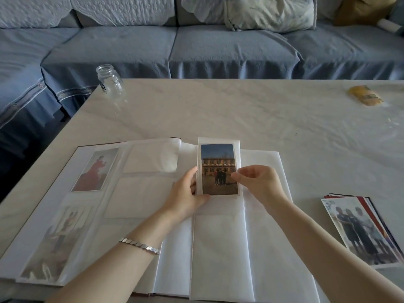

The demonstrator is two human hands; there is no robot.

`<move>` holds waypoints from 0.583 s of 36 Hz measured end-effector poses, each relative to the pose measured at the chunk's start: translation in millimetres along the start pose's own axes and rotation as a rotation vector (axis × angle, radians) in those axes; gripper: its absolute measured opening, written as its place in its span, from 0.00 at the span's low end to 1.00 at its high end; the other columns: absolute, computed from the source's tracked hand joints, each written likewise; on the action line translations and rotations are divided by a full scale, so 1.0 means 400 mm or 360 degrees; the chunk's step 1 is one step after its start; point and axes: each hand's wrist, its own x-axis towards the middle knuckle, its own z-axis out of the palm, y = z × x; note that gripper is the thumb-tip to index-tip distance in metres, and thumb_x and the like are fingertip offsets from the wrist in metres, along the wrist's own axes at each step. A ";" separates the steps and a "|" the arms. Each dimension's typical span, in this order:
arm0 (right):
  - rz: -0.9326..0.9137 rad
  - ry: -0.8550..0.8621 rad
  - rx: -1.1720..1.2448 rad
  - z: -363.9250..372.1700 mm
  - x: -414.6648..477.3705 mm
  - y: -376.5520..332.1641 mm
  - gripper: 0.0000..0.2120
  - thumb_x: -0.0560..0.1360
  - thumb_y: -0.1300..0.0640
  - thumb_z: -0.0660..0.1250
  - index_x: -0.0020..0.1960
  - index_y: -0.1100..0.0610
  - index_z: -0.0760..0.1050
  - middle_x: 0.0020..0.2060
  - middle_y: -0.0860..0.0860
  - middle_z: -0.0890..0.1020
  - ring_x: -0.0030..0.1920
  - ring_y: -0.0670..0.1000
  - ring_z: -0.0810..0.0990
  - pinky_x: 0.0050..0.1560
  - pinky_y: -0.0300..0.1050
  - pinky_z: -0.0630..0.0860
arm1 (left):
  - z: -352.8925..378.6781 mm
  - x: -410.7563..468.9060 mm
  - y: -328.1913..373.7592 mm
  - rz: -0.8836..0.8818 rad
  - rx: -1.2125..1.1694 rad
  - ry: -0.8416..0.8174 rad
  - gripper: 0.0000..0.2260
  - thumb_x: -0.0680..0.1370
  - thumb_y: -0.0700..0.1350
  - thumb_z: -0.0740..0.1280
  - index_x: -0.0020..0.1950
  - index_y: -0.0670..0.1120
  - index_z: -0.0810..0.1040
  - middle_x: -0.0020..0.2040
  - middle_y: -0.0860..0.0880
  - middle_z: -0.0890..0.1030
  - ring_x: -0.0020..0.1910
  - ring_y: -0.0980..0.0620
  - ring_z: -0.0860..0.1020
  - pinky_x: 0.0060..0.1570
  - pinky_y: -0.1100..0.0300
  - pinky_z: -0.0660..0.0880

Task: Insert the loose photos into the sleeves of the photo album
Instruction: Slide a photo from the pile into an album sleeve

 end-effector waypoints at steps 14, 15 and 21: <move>0.0022 -0.0166 -0.0148 -0.014 -0.007 -0.015 0.10 0.72 0.56 0.71 0.33 0.54 0.80 0.39 0.56 0.84 0.33 0.46 0.75 0.33 0.37 0.69 | 0.000 -0.006 -0.010 0.0047 0.0072 -0.0027 0.36 0.65 0.25 0.70 0.63 0.58 0.67 0.54 0.52 0.80 0.53 0.56 0.80 0.50 0.57 0.78; 0.0048 -0.0180 -0.0137 -0.015 -0.006 -0.017 0.11 0.73 0.56 0.70 0.32 0.54 0.79 0.39 0.57 0.84 0.33 0.47 0.74 0.33 0.37 0.68 | 0.001 -0.007 -0.010 0.0059 0.0090 -0.0025 0.35 0.65 0.25 0.69 0.60 0.60 0.68 0.54 0.53 0.81 0.52 0.56 0.80 0.49 0.57 0.78; 0.0240 -0.0248 0.0059 -0.007 -0.005 -0.017 0.11 0.75 0.59 0.68 0.34 0.58 0.79 0.36 0.55 0.79 0.32 0.49 0.69 0.32 0.37 0.65 | -0.003 -0.010 -0.007 0.0109 0.0107 -0.0040 0.33 0.66 0.25 0.68 0.58 0.59 0.69 0.50 0.54 0.81 0.49 0.56 0.81 0.41 0.65 0.76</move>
